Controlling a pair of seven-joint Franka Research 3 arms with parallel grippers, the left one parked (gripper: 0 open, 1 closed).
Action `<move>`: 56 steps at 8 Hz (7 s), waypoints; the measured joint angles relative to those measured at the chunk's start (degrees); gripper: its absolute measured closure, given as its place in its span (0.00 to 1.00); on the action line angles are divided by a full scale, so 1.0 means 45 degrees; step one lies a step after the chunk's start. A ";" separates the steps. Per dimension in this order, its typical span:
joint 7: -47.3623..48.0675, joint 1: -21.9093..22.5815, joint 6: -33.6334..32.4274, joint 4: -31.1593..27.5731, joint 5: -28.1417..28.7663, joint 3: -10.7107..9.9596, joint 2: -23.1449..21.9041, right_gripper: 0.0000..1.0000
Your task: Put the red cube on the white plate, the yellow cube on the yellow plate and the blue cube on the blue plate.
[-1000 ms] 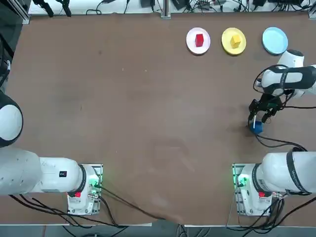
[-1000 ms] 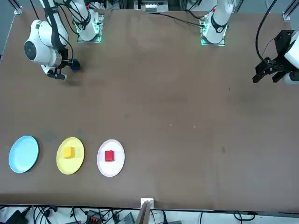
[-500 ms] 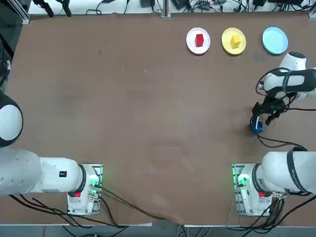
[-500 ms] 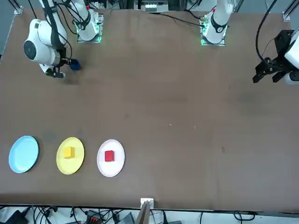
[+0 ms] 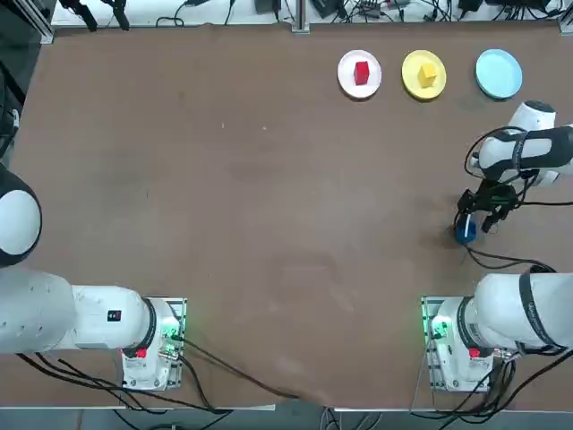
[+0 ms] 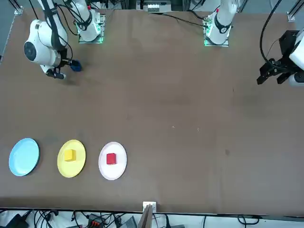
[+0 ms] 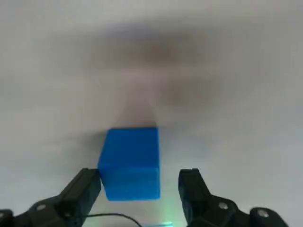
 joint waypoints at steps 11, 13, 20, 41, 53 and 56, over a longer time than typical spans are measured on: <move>0.0106 0.0315 -0.2759 0.6059 -0.0051 0.0316 0.0829 0.31; 0.0125 0.0571 -0.4051 1.0611 -0.0053 0.0329 0.3540 0.31; -0.0015 -0.0074 -0.0564 2.0220 -0.0112 -0.1474 1.1669 0.31; -0.0483 0.0679 -0.4688 2.0423 0.0990 -0.1385 0.9397 0.00; 0.1589 0.3051 -0.7411 1.2592 0.1253 0.1251 -0.0593 0.00; 0.0320 0.2644 -0.7884 1.2597 0.1239 0.1254 -0.0735 0.00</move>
